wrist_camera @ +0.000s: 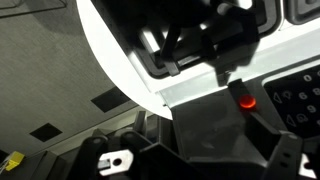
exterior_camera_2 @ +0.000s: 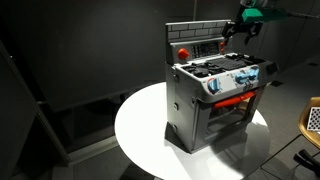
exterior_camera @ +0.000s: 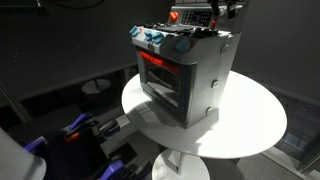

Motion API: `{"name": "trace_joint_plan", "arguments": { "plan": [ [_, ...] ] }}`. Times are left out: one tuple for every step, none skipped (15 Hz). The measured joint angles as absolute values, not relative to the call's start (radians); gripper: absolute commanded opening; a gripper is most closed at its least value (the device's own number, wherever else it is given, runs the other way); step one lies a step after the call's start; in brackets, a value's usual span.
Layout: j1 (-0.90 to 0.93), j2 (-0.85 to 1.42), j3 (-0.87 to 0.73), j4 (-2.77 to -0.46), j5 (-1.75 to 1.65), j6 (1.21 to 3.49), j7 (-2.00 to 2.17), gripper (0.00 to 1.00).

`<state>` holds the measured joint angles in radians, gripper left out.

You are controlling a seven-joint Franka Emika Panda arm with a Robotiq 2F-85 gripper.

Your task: Press the top orange button and then press the bottom orange button and press the top orange button of the microwave controlling panel of the stove one more time

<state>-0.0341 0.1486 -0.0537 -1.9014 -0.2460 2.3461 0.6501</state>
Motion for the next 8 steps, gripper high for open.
{"name": "trace_joint_plan", "arguments": {
  "plan": [
    [-0.034, 0.145, -0.054, -1.901, -0.235, 2.334, 0.642, 1.0],
    [-0.033, 0.142, -0.054, -1.901, -0.225, 2.316, 0.636, 1.0],
    [-0.032, 0.138, -0.054, -1.901, -0.219, 2.297, 0.631, 1.0],
    [-0.031, 0.134, -0.054, -1.901, -0.215, 2.279, 0.627, 1.0],
    [-0.03, 0.132, -0.054, -1.901, -0.213, 2.264, 0.627, 1.0],
    [-0.029, 0.131, -0.054, -1.901, -0.213, 2.254, 0.626, 1.0],
    [-0.028, 0.131, -0.054, -1.901, -0.213, 2.245, 0.626, 1.0],
    [-0.028, 0.131, -0.054, -1.901, -0.213, 2.239, 0.626, 1.0]
  ]
}}
